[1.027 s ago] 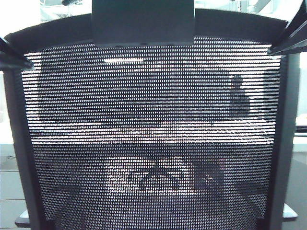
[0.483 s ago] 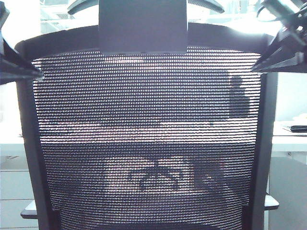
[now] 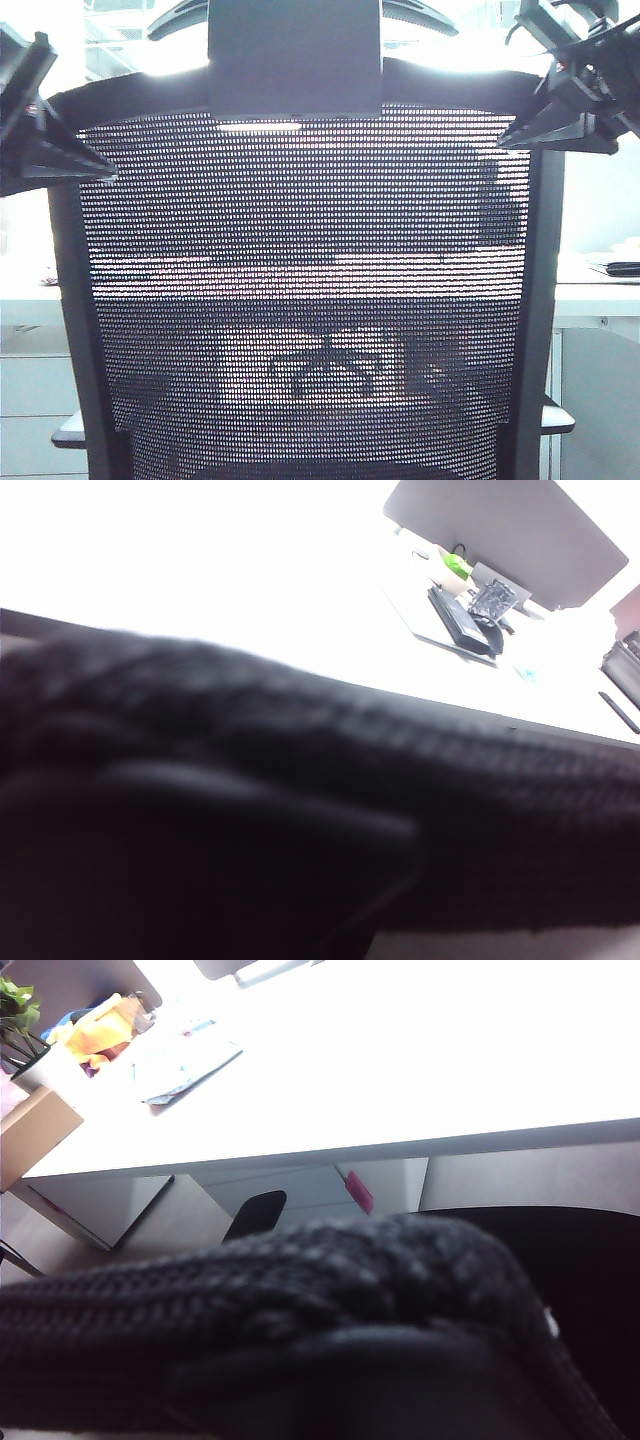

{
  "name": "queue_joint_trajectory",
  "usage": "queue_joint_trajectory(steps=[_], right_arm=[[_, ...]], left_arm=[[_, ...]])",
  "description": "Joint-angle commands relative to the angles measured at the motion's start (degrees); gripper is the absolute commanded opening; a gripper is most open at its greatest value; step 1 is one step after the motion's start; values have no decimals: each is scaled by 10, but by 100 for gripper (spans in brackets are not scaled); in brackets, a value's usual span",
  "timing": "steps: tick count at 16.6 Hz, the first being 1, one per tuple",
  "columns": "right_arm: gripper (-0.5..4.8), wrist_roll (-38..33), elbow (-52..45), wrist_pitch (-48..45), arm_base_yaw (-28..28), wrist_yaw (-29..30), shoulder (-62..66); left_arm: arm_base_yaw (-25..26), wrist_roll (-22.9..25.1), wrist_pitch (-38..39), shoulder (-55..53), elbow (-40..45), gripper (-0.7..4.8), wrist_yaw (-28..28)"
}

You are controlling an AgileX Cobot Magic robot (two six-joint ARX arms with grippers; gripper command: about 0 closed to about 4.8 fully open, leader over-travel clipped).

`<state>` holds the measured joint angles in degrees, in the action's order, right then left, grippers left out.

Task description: Push the black chair under the table.

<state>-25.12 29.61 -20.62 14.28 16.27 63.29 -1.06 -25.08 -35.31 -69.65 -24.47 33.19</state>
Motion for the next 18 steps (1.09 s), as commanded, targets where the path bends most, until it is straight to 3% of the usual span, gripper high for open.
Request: queue_joint_trajectory(steps=[1, 6, 18], right_arm=[[-6, 1, 17, -69, -13, -49, 24], [-6, 14, 70, -95, -14, -50, 101], [-6, 16, 245, -131, -35, -47, 301]], left_arm=[[7, 11, -43, -36, -43, -6, -49], [7, 11, -75, -90, -70, -6, -50], [7, 20, -87, -287, -268, -6, -51]])
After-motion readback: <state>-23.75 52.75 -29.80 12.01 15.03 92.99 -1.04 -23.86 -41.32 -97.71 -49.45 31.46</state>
